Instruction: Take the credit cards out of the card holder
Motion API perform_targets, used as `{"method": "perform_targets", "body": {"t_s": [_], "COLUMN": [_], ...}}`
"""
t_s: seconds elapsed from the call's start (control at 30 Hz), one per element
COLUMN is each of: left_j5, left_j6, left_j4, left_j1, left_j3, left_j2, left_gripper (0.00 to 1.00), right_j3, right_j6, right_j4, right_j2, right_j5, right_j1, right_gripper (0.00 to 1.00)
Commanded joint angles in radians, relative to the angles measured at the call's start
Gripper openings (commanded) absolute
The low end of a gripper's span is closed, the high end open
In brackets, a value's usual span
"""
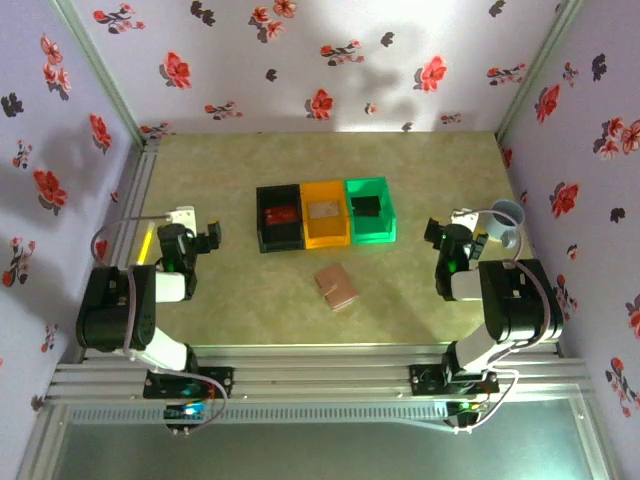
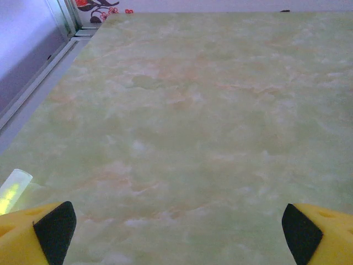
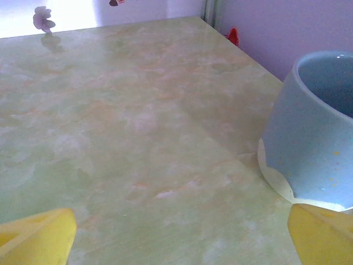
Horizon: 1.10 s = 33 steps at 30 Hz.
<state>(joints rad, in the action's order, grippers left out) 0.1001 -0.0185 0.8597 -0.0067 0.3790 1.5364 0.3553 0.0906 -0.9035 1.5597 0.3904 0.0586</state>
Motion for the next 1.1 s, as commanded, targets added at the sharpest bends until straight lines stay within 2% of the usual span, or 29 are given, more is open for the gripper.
{"method": "perform_targets", "body": {"t_s": [0.0,1.07], "left_j5": [0.005,0.004], "left_j6": [0.021,0.021], "left_j4": [0.018,0.018], "left_j1": [-0.004,-0.004], "left_j3": [0.017,0.017], "left_j2": [0.004,0.004], "left_gripper": [1.0,1.0], "right_j3": [0.013,0.009], "right_j6": [0.023,0.015], "right_j4": [-0.018,-0.023], "right_j2": [-0.002,-0.005], "right_j5": [-0.002,-0.019], "right_j1": [-0.005,-0.006], "right_gripper": [0.99,0.99]}}
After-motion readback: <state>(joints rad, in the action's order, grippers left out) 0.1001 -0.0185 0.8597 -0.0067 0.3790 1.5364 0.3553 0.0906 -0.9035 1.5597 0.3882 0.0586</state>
